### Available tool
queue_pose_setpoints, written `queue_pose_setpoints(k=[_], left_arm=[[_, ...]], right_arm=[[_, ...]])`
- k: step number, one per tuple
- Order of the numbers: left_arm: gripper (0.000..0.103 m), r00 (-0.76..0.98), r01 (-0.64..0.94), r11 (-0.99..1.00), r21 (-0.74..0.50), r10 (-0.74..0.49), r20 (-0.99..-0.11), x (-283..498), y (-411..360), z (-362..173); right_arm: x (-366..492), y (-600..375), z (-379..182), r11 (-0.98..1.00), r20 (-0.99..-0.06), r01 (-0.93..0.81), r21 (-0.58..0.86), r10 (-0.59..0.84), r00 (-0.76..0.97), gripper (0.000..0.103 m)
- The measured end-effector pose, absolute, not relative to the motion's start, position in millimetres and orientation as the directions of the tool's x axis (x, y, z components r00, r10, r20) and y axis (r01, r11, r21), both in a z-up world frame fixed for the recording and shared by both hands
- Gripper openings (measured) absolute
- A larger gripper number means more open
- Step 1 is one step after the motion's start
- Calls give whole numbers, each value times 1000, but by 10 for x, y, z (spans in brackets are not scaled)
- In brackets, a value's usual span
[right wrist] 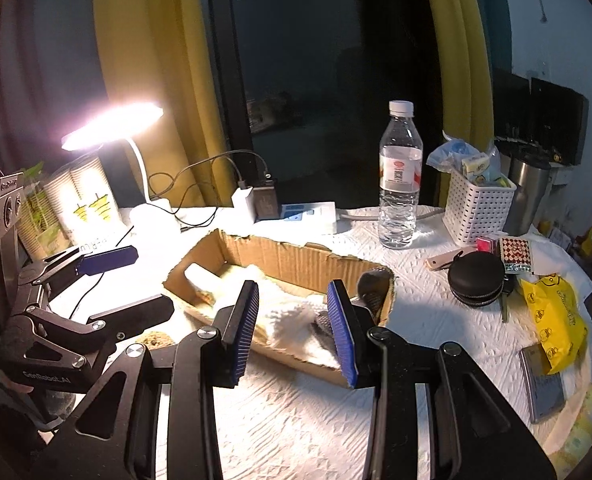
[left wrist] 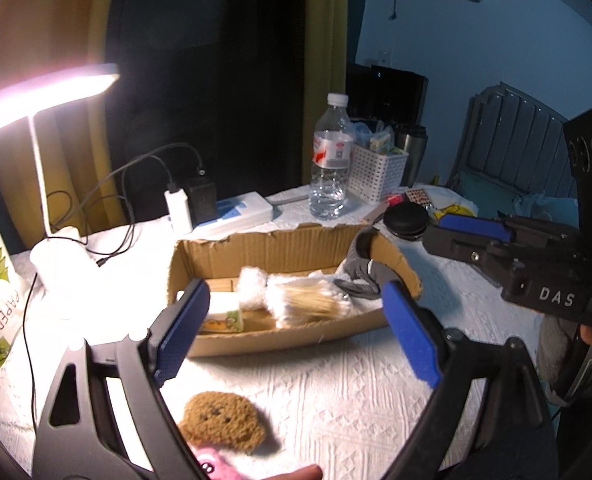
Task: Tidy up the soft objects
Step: 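Open both grippers and withdraw them from the box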
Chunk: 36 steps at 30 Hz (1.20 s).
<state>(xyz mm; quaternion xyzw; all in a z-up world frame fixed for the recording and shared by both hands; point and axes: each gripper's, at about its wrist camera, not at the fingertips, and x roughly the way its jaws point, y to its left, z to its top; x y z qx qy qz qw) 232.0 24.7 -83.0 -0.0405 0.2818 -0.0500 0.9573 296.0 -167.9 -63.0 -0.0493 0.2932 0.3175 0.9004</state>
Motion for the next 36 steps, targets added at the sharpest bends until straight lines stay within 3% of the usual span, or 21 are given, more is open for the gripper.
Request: queue_pose_setpoints(k=[17, 36], left_arm=[[89, 860, 4, 989, -151, -81, -504, 1740, 778, -892], [89, 815, -82, 980, -182, -39, -577, 1386, 1221, -1449]], right_arm=[[2481, -1165, -555, 758, -562, -651, 42, 556, 612, 38], [2205, -650, -995, 722, -625, -689, 56, 564, 540, 38]])
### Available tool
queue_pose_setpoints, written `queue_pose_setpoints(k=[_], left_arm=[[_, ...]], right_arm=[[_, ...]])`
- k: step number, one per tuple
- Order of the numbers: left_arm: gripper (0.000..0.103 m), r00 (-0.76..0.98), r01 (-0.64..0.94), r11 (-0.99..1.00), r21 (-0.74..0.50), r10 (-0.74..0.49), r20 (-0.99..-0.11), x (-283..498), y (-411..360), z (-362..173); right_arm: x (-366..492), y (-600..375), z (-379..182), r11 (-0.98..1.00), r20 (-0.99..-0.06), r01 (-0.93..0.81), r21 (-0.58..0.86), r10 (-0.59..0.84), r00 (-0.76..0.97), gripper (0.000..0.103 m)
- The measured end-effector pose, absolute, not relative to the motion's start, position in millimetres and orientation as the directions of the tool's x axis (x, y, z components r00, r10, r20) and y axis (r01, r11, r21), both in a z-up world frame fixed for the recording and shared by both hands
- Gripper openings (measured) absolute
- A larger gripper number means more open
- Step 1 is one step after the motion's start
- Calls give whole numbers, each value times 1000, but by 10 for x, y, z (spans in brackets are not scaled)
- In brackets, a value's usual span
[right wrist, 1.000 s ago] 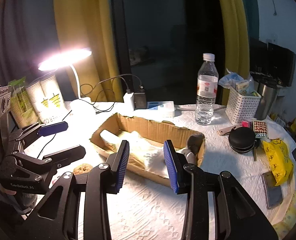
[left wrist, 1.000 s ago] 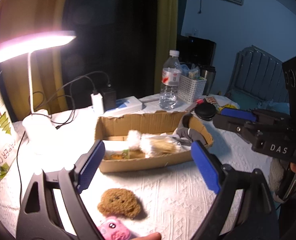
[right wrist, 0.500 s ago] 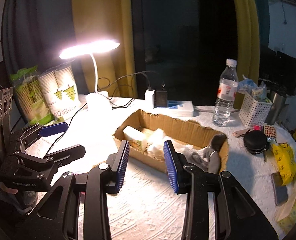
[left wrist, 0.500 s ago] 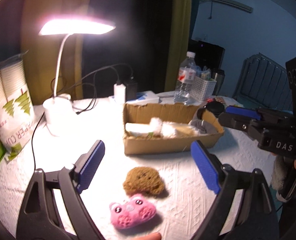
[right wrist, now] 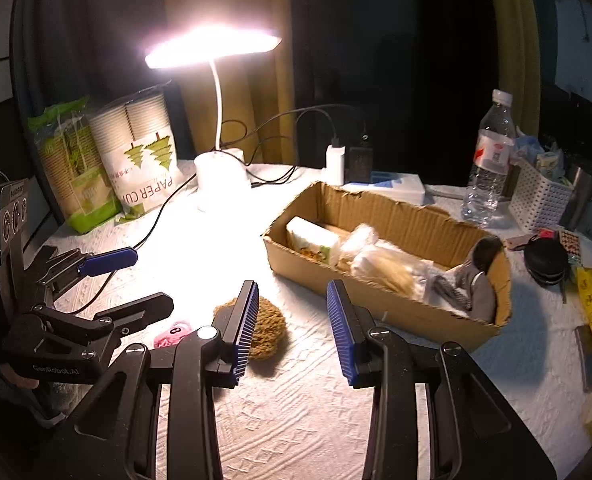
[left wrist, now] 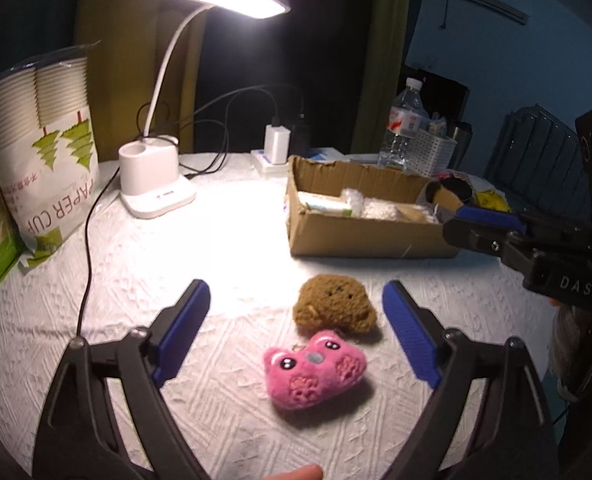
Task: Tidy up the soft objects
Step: 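Grasp the brown sponge with the right gripper while the left gripper grasps the pink plush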
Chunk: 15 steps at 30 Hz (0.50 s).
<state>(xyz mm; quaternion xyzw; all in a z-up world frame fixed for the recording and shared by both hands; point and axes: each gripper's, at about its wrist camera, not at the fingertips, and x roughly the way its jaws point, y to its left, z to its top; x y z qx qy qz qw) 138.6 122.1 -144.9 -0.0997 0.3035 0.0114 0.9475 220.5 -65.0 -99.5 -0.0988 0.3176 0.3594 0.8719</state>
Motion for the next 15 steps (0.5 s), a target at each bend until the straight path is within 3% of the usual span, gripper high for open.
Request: queue_pose_setpoints(k=[8, 15], left_arm=[[89, 797, -125, 974, -187, -14, -604, 1355, 1422, -1634], [89, 780, -132, 969, -208, -27, -625, 1412, 1516, -1739]], right_arm=[[2225, -430, -1190, 711, -661, -701, 63, 556, 504, 39], [2354, -206, -1396, 708, -693, -701, 90, 550, 466, 51]])
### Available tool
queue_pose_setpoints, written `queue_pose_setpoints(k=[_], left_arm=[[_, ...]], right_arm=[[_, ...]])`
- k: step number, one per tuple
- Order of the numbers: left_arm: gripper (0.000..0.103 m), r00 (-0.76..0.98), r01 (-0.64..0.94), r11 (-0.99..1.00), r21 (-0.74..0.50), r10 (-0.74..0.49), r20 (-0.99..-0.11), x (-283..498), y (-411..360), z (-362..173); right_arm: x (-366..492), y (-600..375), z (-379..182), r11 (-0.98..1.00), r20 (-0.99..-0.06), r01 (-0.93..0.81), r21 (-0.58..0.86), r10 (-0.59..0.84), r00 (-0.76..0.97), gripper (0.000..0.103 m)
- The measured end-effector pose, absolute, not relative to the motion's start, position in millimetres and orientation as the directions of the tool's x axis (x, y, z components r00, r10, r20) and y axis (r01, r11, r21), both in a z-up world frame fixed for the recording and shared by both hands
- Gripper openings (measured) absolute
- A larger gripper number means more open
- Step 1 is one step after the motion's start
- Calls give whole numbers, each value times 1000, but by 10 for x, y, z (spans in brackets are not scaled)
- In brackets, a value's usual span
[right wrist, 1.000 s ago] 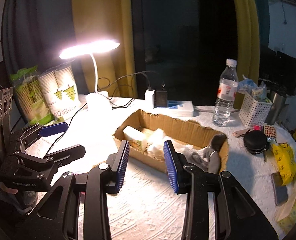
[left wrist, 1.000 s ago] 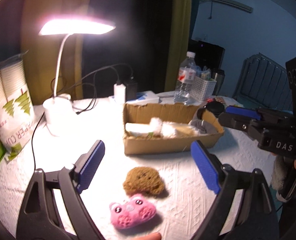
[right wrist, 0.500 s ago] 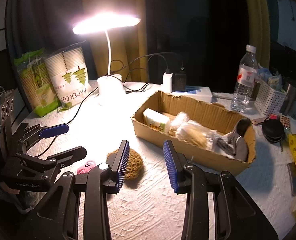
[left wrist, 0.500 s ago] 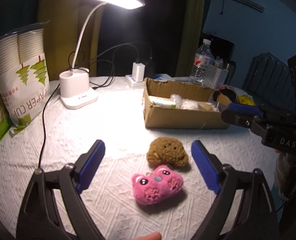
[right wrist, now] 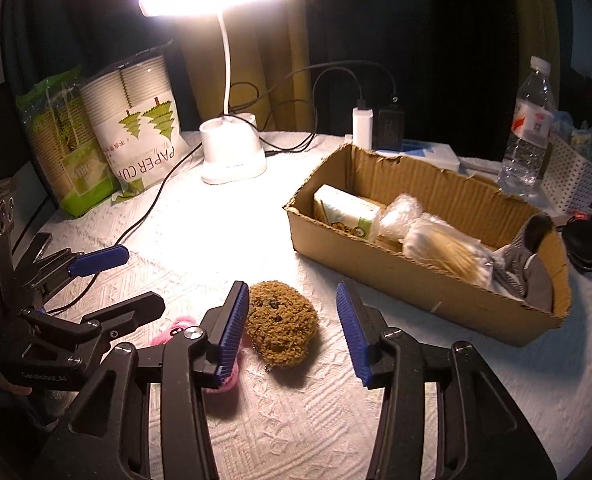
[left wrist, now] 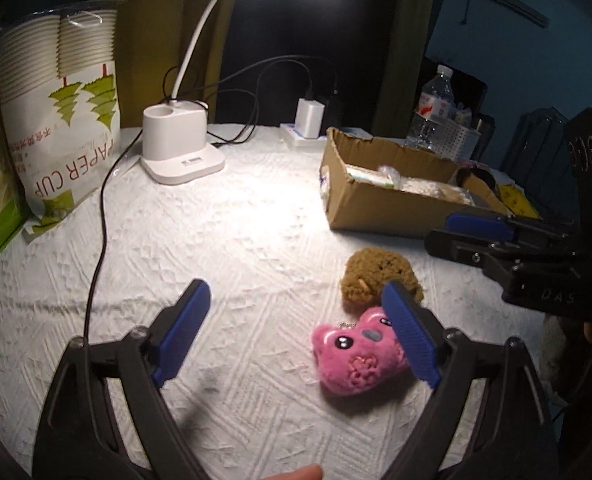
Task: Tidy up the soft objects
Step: 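Grasp the brown sponge with the right gripper while the left gripper grasps the pink plush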
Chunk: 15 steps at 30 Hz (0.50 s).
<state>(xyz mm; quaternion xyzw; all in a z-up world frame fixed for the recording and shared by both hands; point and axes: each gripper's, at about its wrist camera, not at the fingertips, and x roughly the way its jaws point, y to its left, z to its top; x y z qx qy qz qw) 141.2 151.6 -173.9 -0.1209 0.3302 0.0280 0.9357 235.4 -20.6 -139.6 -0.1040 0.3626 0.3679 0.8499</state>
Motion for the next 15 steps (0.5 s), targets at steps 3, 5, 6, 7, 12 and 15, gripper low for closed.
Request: queue_pose_setpoints(k=[3, 5, 6, 7, 12, 15], left_arm=[[89, 771, -135, 969, -209, -30, -637, 1442, 1529, -1792], [89, 765, -141, 969, -201, -23, -643, 1457, 1537, -1822], [89, 761, -139, 969, -206, -28, -648, 1467, 1539, -1843], [89, 758, -136, 968, -211, -35, -651, 1473, 1543, -1860], [89, 740, -143, 962, -235, -53, -670, 1513, 1576, -1926], [89, 732, -143, 959, -245, -64, -678, 1535, 1590, -1945]], right_arm=[[2409, -127, -1484, 705, -705, -702, 101, 549, 449, 53], [2449, -68, -1554, 702, -714, -704, 108, 548, 437, 56], [2471, -39, -1594, 700, -719, -705, 112, 546, 429, 62], [2492, -17, -1633, 701, -725, -704, 114, 542, 424, 64], [2561, 103, -1805, 699, -753, -704, 128, 530, 389, 66], [2586, 138, -1861, 698, -763, -703, 133, 525, 377, 66]])
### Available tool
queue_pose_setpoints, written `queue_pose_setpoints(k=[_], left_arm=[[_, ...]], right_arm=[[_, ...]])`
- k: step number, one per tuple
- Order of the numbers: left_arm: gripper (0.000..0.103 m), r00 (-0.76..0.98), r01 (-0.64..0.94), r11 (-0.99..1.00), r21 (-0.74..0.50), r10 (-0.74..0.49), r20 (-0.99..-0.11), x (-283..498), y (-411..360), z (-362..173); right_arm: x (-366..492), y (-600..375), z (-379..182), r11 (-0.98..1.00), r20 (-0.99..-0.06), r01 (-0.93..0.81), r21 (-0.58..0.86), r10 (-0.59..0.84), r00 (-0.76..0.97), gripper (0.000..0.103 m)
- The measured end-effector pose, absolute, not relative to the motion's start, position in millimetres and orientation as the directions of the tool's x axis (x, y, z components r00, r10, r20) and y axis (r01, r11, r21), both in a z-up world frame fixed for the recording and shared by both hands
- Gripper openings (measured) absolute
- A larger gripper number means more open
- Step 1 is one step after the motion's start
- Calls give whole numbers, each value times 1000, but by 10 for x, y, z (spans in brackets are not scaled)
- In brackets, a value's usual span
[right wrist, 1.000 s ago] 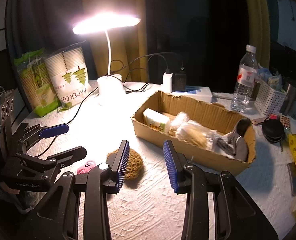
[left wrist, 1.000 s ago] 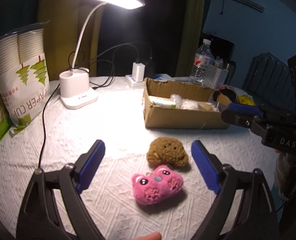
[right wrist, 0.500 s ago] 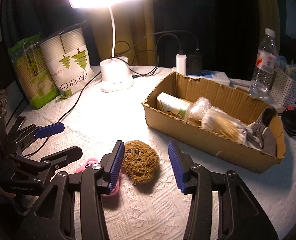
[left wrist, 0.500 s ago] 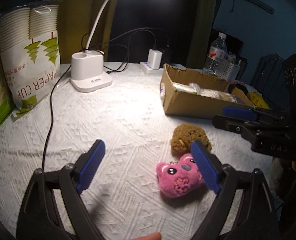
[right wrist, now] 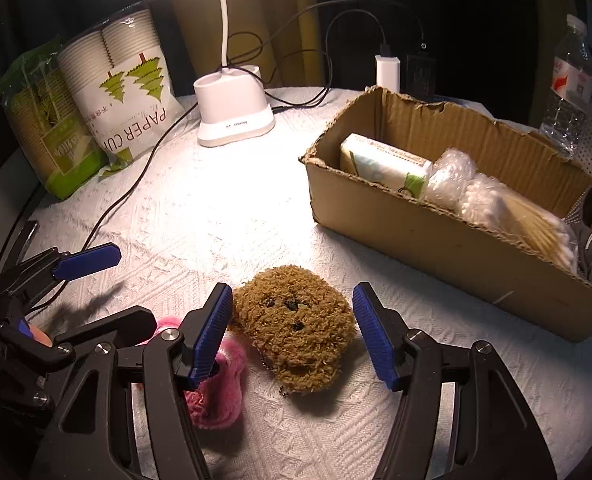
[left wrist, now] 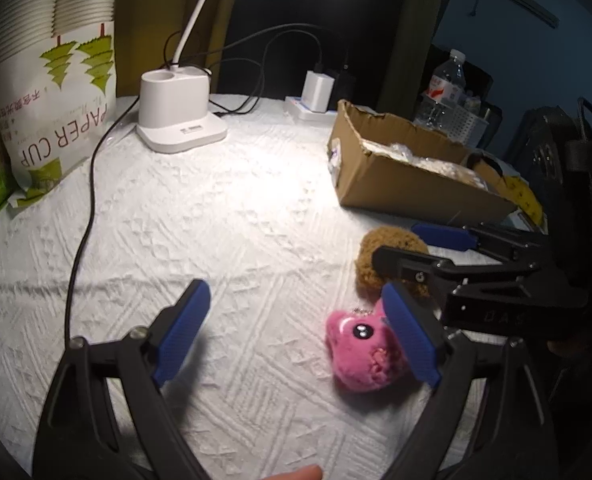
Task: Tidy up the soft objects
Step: 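Grasp the brown sponge with the right gripper while the left gripper grasps the pink plush, then carry the sponge and pink plush over the box with both grippers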
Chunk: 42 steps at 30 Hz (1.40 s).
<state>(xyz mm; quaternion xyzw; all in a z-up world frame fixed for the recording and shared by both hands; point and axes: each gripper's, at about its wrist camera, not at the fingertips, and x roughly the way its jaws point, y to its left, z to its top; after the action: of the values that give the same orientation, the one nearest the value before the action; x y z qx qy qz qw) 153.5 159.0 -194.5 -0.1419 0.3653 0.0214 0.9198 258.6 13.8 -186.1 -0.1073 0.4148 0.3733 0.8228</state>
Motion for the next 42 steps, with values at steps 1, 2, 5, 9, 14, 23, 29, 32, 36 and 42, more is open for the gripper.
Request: queue_pose_setpoints(k=[1, 2, 5, 9, 14, 23, 29, 32, 36, 42], left_arm=[[89, 730, -144, 958, -247, -66, -681, 1541, 1592, -1951], [89, 726, -145, 958, -247, -67, -685, 1550, 1592, -1960], [89, 720, -149, 959, -242, -63, -691, 1561, 1592, -1971], [89, 713, -155, 962, -223, -47, -699, 1578, 1574, -1981], [89, 711, -148, 971, -187, -27, -702, 1590, 1486, -1964], [89, 708, -65, 987, -145, -57, -704, 1645, 1063, -1902], [89, 666, -41, 993, -111, -56, -744, 1768, 845, -1992], [89, 616, -37, 996, -86, -45, -787, 1874, 771, -2124], [88, 605, -24, 998, -61, -34, -796, 1903, 717, -2145], [65, 609, -5, 999, -40, -29, -792, 1887, 632, -2110]], right_arm=[[2596, 150, -1880, 698, -766, -703, 135, 524, 372, 66], [2598, 157, -1892, 697, -768, -703, 139, 524, 368, 66], [2594, 204, -1944, 689, -778, -710, 146, 523, 348, 66], [2585, 201, -1974, 684, -783, -711, 163, 528, 329, 62], [2576, 92, -1911, 689, -767, -703, 173, 542, 343, 51], [2578, -308, -1830, 718, -741, -671, 183, 550, 386, 49], [2610, -653, -1756, 750, -723, -630, 200, 547, 423, 48], [2618, -805, -1725, 762, -715, -614, 207, 546, 436, 48], [2634, -1009, -1722, 775, -707, -591, 223, 546, 449, 48], [2639, -1233, -1716, 786, -695, -570, 239, 549, 465, 48]])
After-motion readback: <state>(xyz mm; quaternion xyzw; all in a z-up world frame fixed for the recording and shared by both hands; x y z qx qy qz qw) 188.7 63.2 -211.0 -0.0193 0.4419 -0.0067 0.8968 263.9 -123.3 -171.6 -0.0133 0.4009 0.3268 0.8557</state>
